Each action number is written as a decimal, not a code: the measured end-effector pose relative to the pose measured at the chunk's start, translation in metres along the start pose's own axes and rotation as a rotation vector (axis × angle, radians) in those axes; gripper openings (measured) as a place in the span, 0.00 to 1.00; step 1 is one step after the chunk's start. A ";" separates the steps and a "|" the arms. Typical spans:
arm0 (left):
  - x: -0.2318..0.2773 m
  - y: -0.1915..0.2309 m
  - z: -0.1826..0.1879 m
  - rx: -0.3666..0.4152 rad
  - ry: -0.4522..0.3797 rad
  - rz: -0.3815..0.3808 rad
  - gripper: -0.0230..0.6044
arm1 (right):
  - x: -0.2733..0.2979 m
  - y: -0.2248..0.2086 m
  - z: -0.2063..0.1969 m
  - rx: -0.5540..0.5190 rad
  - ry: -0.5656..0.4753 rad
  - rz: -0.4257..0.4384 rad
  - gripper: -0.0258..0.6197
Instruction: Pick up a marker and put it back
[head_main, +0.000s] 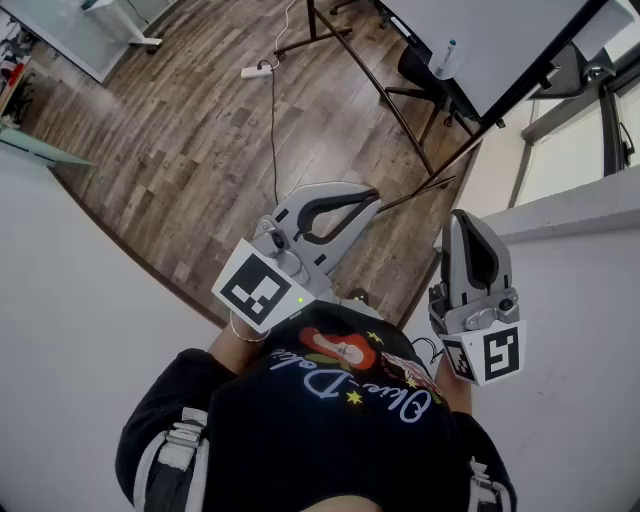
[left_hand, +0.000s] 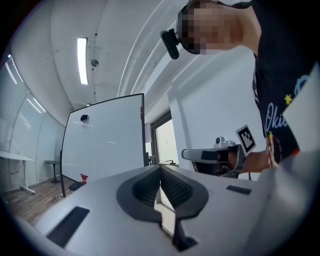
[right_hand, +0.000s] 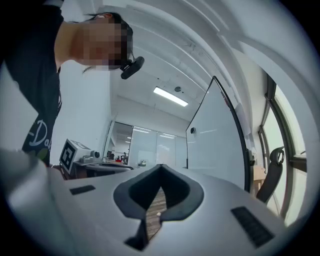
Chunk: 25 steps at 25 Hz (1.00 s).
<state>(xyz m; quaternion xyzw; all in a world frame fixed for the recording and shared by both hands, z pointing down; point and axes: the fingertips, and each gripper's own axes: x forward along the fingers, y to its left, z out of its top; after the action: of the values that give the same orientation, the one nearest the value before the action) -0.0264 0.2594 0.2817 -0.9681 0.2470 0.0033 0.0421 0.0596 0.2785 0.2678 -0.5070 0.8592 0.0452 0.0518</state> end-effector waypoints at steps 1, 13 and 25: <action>0.000 0.001 0.000 -0.006 0.002 0.002 0.04 | 0.000 -0.001 0.000 0.002 0.003 0.000 0.04; 0.002 0.008 -0.002 0.005 0.014 -0.001 0.04 | 0.006 -0.006 -0.005 0.059 -0.004 -0.024 0.04; -0.010 0.039 -0.004 -0.029 -0.014 -0.028 0.04 | 0.026 -0.002 -0.010 0.012 0.006 -0.103 0.04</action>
<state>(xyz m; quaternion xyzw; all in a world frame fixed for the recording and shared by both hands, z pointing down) -0.0538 0.2300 0.2833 -0.9719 0.2330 0.0132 0.0300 0.0480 0.2540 0.2740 -0.5505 0.8323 0.0359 0.0547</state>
